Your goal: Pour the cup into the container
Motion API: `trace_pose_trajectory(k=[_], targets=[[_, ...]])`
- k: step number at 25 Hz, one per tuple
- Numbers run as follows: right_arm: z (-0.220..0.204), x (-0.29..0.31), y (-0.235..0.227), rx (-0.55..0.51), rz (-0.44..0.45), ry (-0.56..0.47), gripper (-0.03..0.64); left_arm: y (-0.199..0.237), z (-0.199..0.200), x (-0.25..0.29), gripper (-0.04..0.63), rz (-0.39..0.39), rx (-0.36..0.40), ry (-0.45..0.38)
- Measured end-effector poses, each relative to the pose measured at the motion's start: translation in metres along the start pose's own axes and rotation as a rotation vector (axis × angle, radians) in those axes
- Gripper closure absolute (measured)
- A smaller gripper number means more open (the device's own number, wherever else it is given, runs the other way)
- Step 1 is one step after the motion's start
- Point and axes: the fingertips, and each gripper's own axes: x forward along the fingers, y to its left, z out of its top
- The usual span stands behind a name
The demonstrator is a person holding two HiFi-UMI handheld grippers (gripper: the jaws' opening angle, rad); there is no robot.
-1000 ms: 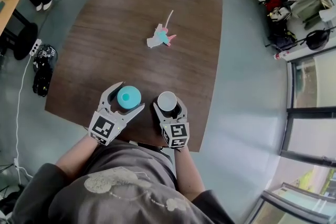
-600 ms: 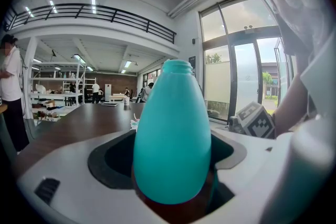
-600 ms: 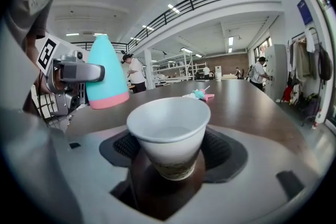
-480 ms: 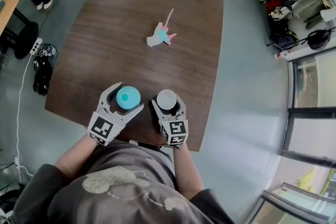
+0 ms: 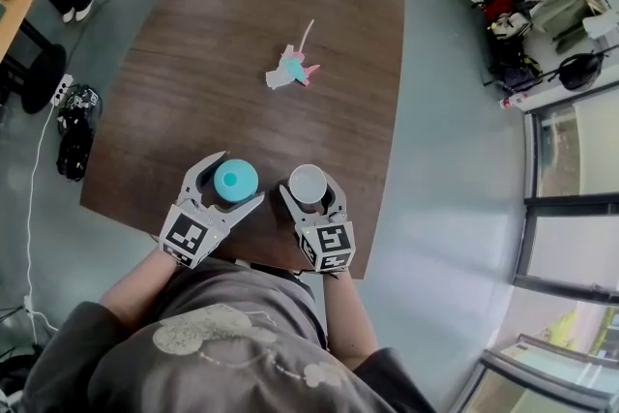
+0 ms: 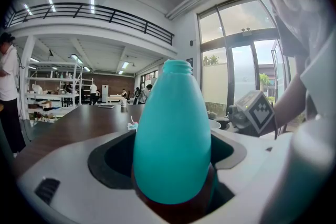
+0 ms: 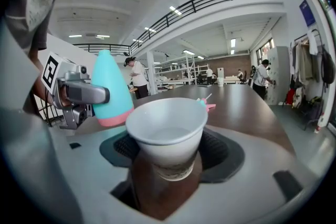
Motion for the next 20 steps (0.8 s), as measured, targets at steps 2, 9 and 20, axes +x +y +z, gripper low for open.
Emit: trace_pose_trajectory(k=[2, 9, 20], targets=[[0.017, -0.005, 0.003, -0.004, 0.023, -0.01, 0.304, 0.001, 0.004, 0.0, 0.183, -0.001, 0.004, -0.001], [0.056, -0.02, 0.007, -0.009, 0.067, 0.009, 0.305, 0.0, 0.014, 0.0, 0.183, -0.025, 0.023, 0.012], [0.12, -0.039, 0.022, -0.083, 0.115, 0.022, 0.305, -0.012, 0.028, 0.009, 0.183, -0.09, 0.029, 0.017]])
